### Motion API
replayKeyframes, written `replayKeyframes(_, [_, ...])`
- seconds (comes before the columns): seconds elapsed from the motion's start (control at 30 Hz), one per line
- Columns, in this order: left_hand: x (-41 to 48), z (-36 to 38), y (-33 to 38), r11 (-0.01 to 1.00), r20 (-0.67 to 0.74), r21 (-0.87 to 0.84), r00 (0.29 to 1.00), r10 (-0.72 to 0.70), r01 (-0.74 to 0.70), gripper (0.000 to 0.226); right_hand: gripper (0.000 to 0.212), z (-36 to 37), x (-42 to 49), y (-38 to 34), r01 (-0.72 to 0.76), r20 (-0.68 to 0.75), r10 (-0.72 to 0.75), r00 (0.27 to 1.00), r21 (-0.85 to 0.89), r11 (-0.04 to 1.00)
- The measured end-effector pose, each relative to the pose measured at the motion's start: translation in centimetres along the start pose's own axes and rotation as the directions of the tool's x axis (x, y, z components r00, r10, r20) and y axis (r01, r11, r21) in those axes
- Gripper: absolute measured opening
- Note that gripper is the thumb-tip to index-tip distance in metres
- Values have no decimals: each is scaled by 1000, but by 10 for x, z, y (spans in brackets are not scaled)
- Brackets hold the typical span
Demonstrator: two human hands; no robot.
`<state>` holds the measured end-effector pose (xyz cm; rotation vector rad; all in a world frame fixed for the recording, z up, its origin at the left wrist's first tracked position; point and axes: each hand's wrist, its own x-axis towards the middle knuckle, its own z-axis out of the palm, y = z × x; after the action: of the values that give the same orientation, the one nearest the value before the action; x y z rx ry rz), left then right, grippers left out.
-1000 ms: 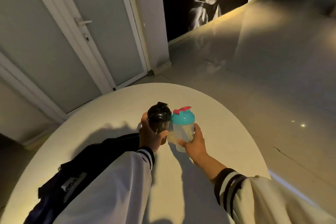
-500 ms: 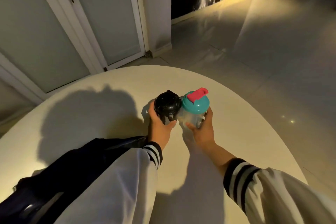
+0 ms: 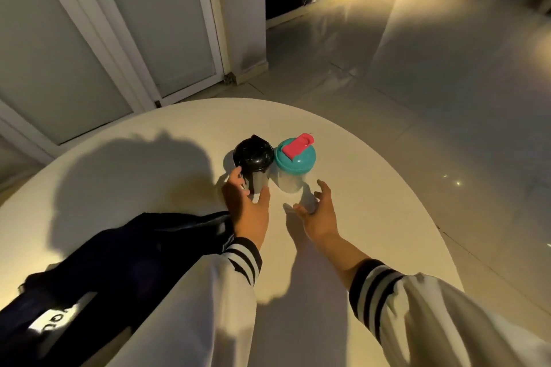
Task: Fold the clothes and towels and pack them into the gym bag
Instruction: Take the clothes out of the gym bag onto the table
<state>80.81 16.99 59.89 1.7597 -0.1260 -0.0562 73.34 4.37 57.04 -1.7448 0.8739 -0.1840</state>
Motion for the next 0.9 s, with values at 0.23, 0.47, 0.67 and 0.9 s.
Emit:
replayKeyframes(0.23, [-130,56,41,959,412,214,873,-262,187,28,46,-86,-99,35,-53,-41,52,998,-26,998])
replayKeyframes(0.47, [-315,162,60,907,691,410,618,-374,91,31,27,-261,-219,135,-234,-298,271,915,154,960])
replayKeyframes(0.67, [-501,244,15,858,805,513,363,-469,-28,29,27,-377,-340,293,-443,-399,492,774,213,871])
replayKeyframes(0.9, [-628,331,-96,805,824,555,270,-498,-208,43,30,-427,-385,476,-543,-404,640,653,338,768])
